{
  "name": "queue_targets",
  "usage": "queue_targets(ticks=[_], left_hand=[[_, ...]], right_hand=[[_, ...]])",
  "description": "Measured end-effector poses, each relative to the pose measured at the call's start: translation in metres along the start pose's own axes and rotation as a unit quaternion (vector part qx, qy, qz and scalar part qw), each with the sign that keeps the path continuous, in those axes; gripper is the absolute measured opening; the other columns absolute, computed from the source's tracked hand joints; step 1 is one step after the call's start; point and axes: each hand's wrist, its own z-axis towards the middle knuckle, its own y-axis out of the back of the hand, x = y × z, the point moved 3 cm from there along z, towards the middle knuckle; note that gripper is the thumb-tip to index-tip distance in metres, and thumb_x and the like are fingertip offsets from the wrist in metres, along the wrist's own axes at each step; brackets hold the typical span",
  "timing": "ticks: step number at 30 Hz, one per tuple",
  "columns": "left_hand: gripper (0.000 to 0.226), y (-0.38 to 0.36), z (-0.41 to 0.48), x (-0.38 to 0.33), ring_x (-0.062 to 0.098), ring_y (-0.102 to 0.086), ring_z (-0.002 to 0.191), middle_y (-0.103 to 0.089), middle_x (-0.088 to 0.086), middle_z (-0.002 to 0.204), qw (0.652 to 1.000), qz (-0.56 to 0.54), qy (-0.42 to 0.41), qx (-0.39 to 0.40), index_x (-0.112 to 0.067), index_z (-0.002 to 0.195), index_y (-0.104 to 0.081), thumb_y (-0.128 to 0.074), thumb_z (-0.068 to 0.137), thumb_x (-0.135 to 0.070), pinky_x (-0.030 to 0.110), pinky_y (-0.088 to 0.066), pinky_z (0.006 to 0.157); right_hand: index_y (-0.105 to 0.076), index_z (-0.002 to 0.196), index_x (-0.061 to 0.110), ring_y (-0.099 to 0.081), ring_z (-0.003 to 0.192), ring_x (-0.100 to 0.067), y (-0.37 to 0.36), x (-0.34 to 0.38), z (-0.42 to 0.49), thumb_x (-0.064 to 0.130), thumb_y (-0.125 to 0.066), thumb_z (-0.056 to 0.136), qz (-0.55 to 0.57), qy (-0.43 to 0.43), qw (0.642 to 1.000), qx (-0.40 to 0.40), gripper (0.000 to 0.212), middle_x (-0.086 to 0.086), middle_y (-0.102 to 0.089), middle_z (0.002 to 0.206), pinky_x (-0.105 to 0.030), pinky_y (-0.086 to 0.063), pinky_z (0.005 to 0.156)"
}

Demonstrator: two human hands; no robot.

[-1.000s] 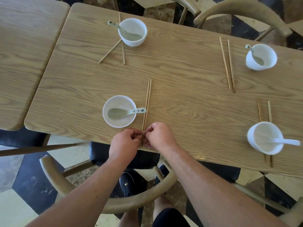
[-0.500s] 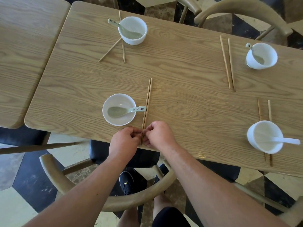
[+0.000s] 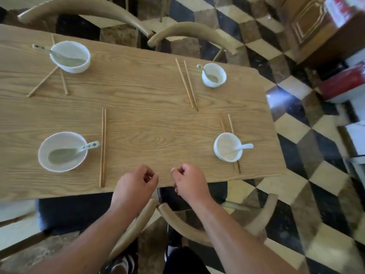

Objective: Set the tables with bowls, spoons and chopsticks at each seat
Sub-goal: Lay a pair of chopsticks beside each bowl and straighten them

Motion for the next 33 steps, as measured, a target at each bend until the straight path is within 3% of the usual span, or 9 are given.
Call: queue_targets(ticks=[5, 9, 13, 17, 21, 24, 27, 29, 33], left_hand=[[0.01, -0.059, 0.012, -0.068, 0.0, -0.065, 0.073, -0.07, -0.019, 0.081, 0.999, 0.012, -0.027, 0.041, -0.039, 0.09, -0.067, -0.071, 0.097, -0.044, 0.024, -0.051, 0.057], [0.014, -0.134, 0.015, -0.102, 0.0, -0.064, 0.07, -0.071, -0.018, 0.076, 0.997, 0.06, 0.006, 0.049, -0.036, 0.085, -0.069, -0.07, 0.094, -0.047, 0.026, -0.051, 0.058], [0.017, -0.213, 0.011, -0.128, 0.002, -0.068, 0.071, -0.074, -0.018, 0.074, 0.995, 0.031, 0.09, 0.042, -0.038, 0.079, -0.072, -0.074, 0.093, -0.048, 0.029, -0.057, 0.065], [0.013, -0.269, 0.009, -0.156, 0.009, -0.073, 0.068, -0.077, -0.012, 0.071, 0.987, -0.051, 0.155, 0.005, -0.035, 0.082, -0.077, -0.078, 0.091, -0.045, 0.033, -0.061, 0.064], [0.016, -0.289, 0.017, -0.174, 0.011, -0.072, 0.07, -0.075, -0.013, 0.069, 0.979, -0.071, 0.178, -0.07, -0.038, 0.08, -0.074, -0.075, 0.092, -0.047, 0.033, -0.054, 0.064], [0.016, -0.291, 0.021, -0.182, 0.009, -0.069, 0.07, -0.074, -0.013, 0.068, 0.974, -0.066, 0.188, -0.103, -0.04, 0.08, -0.073, -0.075, 0.092, -0.05, 0.03, -0.048, 0.061], [0.018, -0.292, 0.026, -0.186, -0.003, -0.06, 0.069, -0.07, -0.02, 0.07, 0.975, -0.062, 0.181, -0.111, -0.042, 0.077, -0.069, -0.076, 0.093, -0.046, 0.022, -0.041, 0.059], [0.008, -0.294, 0.03, -0.186, -0.006, -0.056, 0.071, -0.067, -0.024, 0.074, 0.976, -0.062, 0.177, -0.109, -0.038, 0.087, -0.075, -0.076, 0.094, -0.043, 0.022, -0.04, 0.061], [0.01, -0.297, 0.035, -0.184, 0.008, -0.065, 0.081, -0.07, -0.021, 0.08, 0.979, -0.061, 0.168, -0.093, -0.032, 0.099, -0.082, -0.076, 0.094, -0.038, 0.031, -0.046, 0.072]], right_hand=[[-0.066, 0.077, 0.01, -0.073, 0.067, -0.035, 0.086, -0.075, 0.019, 0.034, -0.061, 0.101, 0.044, -0.033, 0.996, -0.066, 0.034, -0.012, -0.073, 0.069, -0.058, -0.062, 0.066], [-0.067, 0.078, 0.013, -0.072, 0.067, -0.034, 0.144, -0.143, 0.048, 0.03, -0.062, 0.099, 0.078, -0.048, 0.992, -0.085, 0.028, -0.01, -0.073, 0.069, -0.059, -0.062, 0.063], [-0.07, 0.086, 0.009, -0.073, 0.075, -0.038, 0.184, -0.196, 0.089, 0.028, -0.066, 0.1, 0.052, -0.056, 0.996, -0.044, 0.023, -0.012, -0.075, 0.078, -0.056, -0.062, 0.067], [-0.073, 0.098, 0.01, -0.071, 0.085, -0.028, 0.207, -0.221, 0.125, 0.022, -0.068, 0.094, -0.029, -0.019, 0.999, 0.011, 0.013, -0.005, -0.075, 0.09, -0.047, -0.062, 0.078], [-0.074, 0.103, 0.017, -0.072, 0.09, -0.025, 0.206, -0.226, 0.142, 0.025, -0.071, 0.093, -0.068, 0.026, 0.995, 0.064, 0.013, 0.0, -0.077, 0.096, -0.041, -0.061, 0.082], [-0.073, 0.099, 0.02, -0.071, 0.086, -0.024, 0.198, -0.227, 0.143, 0.027, -0.073, 0.091, -0.073, 0.044, 0.993, 0.081, 0.011, 0.001, -0.076, 0.091, -0.035, -0.057, 0.074], [-0.073, 0.099, 0.018, -0.072, 0.087, -0.028, 0.193, -0.227, 0.142, 0.027, -0.072, 0.091, -0.076, 0.048, 0.993, 0.079, 0.012, -0.003, -0.076, 0.092, -0.037, -0.058, 0.074], [-0.072, 0.101, 0.017, -0.073, 0.087, -0.03, 0.191, -0.226, 0.141, 0.026, -0.072, 0.093, -0.078, 0.045, 0.993, 0.078, 0.012, -0.005, -0.077, 0.093, -0.04, -0.06, 0.075], [-0.073, 0.104, 0.018, -0.072, 0.092, -0.029, 0.19, -0.223, 0.144, 0.027, -0.073, 0.094, -0.08, 0.041, 0.994, 0.064, 0.013, -0.004, -0.077, 0.097, -0.037, -0.058, 0.077]])
